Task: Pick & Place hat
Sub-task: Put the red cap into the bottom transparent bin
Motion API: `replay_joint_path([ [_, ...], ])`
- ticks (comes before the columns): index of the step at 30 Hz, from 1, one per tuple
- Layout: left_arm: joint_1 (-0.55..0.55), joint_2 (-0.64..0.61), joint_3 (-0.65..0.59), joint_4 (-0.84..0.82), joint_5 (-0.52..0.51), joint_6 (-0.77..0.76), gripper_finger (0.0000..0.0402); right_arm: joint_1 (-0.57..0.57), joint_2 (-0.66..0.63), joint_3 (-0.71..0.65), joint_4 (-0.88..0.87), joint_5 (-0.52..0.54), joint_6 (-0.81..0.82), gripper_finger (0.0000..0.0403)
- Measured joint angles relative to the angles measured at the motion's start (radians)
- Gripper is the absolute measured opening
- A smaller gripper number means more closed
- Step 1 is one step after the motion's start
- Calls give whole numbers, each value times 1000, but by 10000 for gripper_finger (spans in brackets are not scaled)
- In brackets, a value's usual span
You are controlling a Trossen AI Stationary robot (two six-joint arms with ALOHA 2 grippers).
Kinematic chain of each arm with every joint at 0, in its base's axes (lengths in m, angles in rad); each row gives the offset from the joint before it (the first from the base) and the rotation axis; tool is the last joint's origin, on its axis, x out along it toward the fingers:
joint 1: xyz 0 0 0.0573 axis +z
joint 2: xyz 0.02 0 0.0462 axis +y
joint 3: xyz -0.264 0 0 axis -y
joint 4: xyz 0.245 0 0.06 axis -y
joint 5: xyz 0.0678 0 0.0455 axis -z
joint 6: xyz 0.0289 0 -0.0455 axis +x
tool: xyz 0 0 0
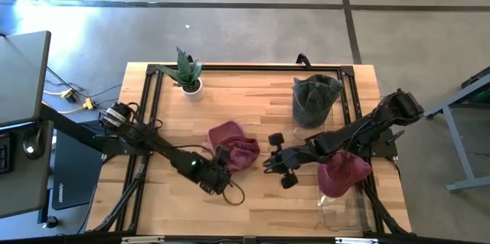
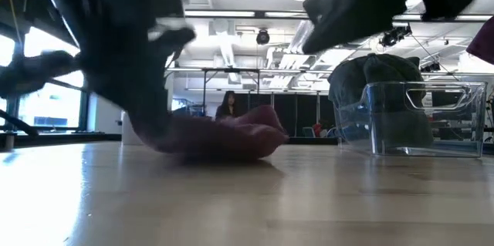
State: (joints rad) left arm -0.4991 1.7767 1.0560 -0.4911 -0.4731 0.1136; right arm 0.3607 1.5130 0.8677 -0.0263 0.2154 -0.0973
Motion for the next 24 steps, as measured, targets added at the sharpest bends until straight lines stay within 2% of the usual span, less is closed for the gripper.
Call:
replay_joint_path([
  [3, -43, -31, 14, 13, -9, 29, 18, 0, 73, 0, 45, -57, -43, 43],
  [8, -94, -98, 14, 12, -14, 56, 6, 7, 185, 1, 199, -136, -190, 125],
  [13, -99, -112, 14, 7, -14, 38, 3, 29, 250, 1, 251, -19, -331, 201],
  [16, -97, -112, 14, -9, -17, 26, 3, 38, 310, 2, 279, -11, -405, 228],
  [18, -97, -112, 14, -19, -27, 10, 2, 45, 362, 2, 314, 8, -445, 234],
  [21, -97, -112, 14, -21, -41, 3, 2, 57, 426, 2, 411, 157, -497, 232],
  [24, -97, -112, 14, -20, -42, -3, 1, 55, 463, 4, 511, 218, -541, 222],
])
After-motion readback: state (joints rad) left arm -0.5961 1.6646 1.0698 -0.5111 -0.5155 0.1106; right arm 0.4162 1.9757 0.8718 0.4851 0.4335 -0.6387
